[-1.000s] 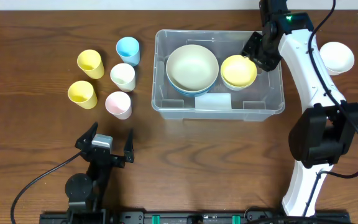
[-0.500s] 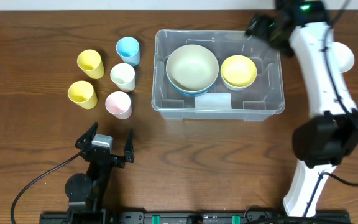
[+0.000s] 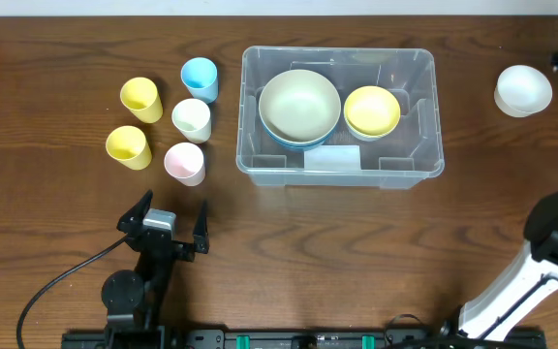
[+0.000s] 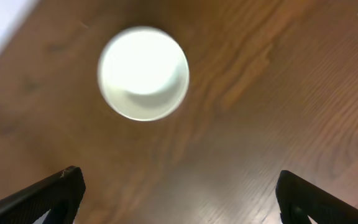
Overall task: Pack container
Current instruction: 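Open the right gripper and move it to the white bowl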
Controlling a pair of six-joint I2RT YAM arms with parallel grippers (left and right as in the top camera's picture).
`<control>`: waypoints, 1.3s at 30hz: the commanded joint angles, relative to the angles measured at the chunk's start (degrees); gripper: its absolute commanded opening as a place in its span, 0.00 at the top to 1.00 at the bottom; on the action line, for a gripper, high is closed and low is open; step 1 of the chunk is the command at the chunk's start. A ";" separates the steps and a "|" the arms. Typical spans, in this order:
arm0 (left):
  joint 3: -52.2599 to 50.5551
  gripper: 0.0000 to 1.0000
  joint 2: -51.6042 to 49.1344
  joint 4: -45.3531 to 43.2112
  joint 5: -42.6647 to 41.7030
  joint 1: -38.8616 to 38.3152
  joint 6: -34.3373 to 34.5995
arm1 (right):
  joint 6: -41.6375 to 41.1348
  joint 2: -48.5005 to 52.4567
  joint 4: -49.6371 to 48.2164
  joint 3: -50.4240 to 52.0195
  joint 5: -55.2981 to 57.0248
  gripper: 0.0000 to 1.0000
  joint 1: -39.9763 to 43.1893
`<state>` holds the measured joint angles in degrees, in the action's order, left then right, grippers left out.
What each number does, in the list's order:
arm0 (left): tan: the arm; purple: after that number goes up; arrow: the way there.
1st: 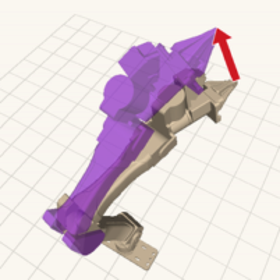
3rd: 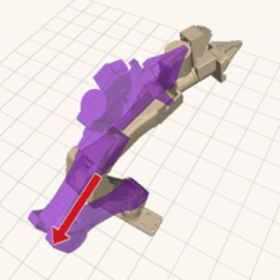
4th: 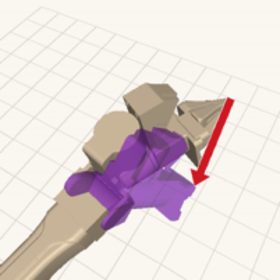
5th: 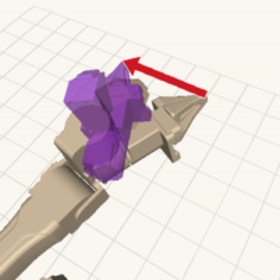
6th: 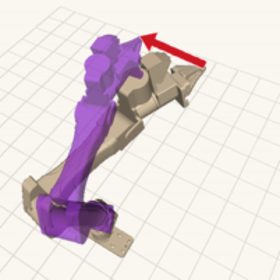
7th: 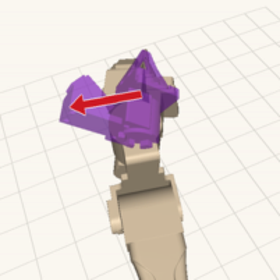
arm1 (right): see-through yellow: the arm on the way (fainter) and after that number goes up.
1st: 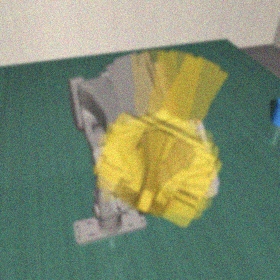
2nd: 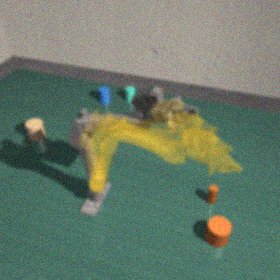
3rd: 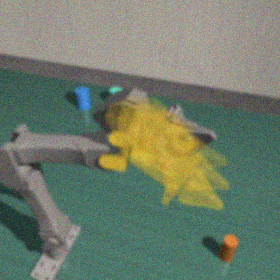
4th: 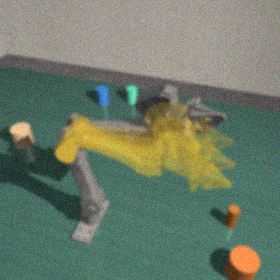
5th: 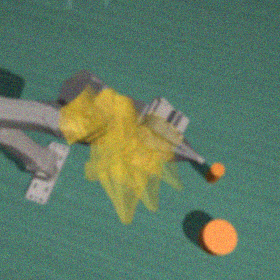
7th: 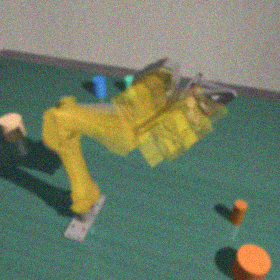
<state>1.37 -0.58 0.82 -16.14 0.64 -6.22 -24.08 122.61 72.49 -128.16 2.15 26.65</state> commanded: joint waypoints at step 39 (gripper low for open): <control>-1.14 0.02 0.35 1.84 -0.35 0.26 0.07 | 37.42 19.58 -7.98 1.01 -2.60 0.10 -5.35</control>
<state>1.37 -0.58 0.84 -16.14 0.64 -6.22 12.82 141.84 63.70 -127.00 -0.45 21.52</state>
